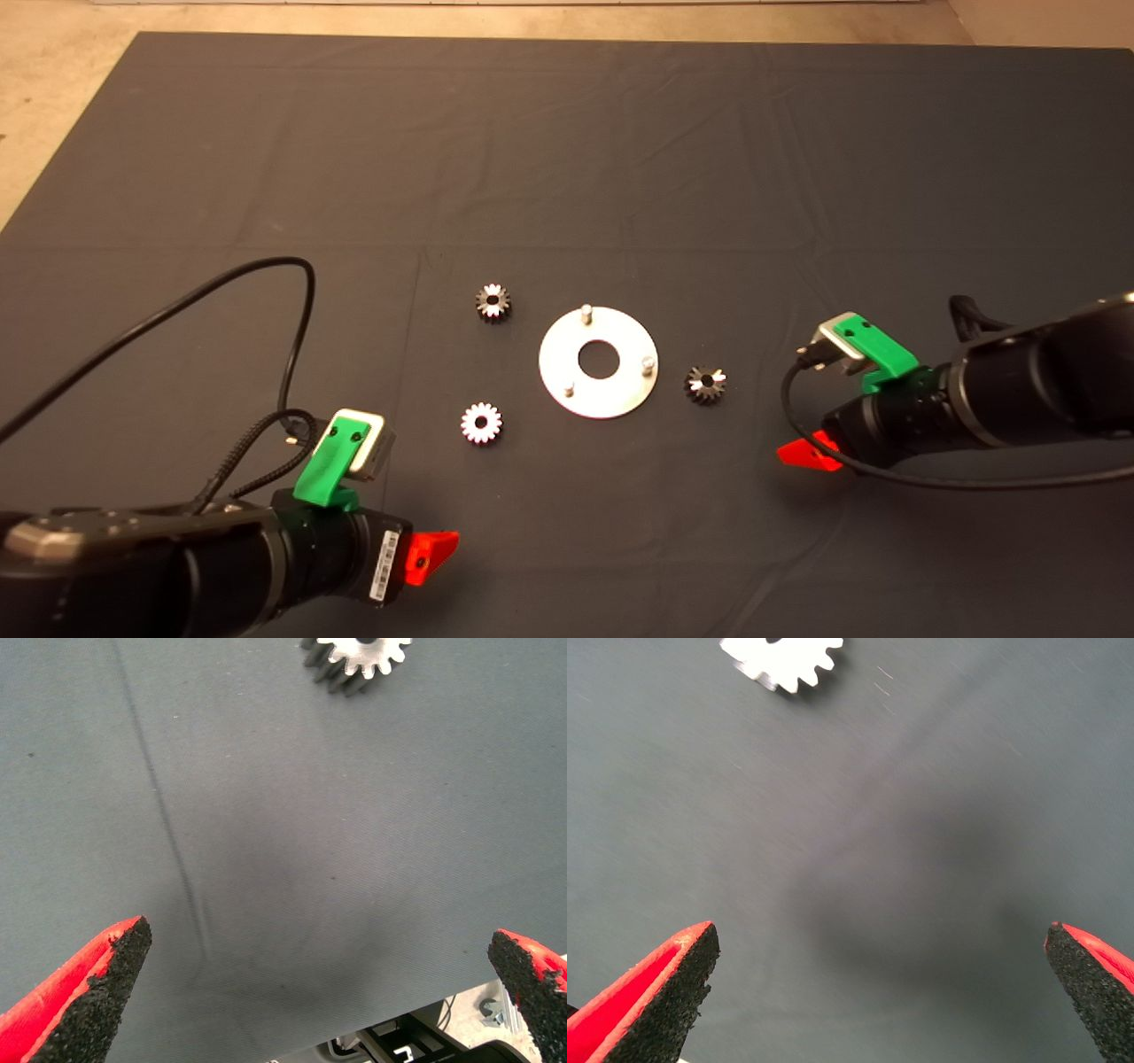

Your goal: Install three planetary gears onto the carrier pins

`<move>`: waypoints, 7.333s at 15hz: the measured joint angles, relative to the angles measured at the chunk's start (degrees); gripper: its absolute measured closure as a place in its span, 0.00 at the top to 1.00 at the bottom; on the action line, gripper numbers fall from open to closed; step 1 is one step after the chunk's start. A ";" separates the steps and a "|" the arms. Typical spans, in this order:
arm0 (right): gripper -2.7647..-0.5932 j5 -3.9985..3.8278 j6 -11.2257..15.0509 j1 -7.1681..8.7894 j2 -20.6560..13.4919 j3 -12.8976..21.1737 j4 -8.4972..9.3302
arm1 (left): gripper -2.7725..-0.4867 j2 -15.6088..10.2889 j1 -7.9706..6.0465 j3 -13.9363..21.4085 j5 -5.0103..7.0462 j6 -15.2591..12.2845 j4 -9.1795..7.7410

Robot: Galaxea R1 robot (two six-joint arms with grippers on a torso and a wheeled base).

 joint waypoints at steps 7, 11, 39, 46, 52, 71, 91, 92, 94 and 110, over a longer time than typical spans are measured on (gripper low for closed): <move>0.99 0.18 -0.84 -0.02 4.23 -3.17 0.00 | 0.99 0.30 0.00 0.00 0.01 0.00 0.00; 0.99 0.11 -3.29 -0.04 6.25 -5.96 0.00 | 0.99 0.64 0.00 0.00 0.00 -0.01 0.00; 0.99 2.58 -10.69 -2.73 13.24 -16.25 -0.45 | 0.99 1.41 0.00 0.00 0.02 -0.21 0.00; 0.98 2.84 -10.68 -2.73 13.24 -16.61 -1.07 | 0.99 1.41 0.00 0.00 0.02 -0.22 0.00; 0.92 4.49 -10.96 -2.73 13.24 -17.30 -2.97 | 0.99 1.41 0.00 0.00 0.02 -0.22 0.00; 0.63 4.77 -11.57 -4.46 13.91 -18.26 -4.60 | 0.99 1.41 0.01 0.00 0.01 -0.26 0.00; 0.31 4.66 -13.15 -4.66 14.35 -18.26 -6.34 | 0.99 0.92 0.00 0.00 0.00 -0.37 0.00; 0.30 4.66 -13.25 -4.66 14.34 -18.26 -6.35 | 0.99 0.91 0.00 0.00 0.02 -0.37 0.00; 0.30 4.68 -13.27 -4.66 14.30 -18.26 -6.40 | 0.99 0.91 0.00 0.00 0.02 -0.37 0.01; 0.20 4.60 -13.91 -4.94 14.18 -18.19 -7.18 | 0.99 0.84 0.00 0.00 0.02 -0.41 0.00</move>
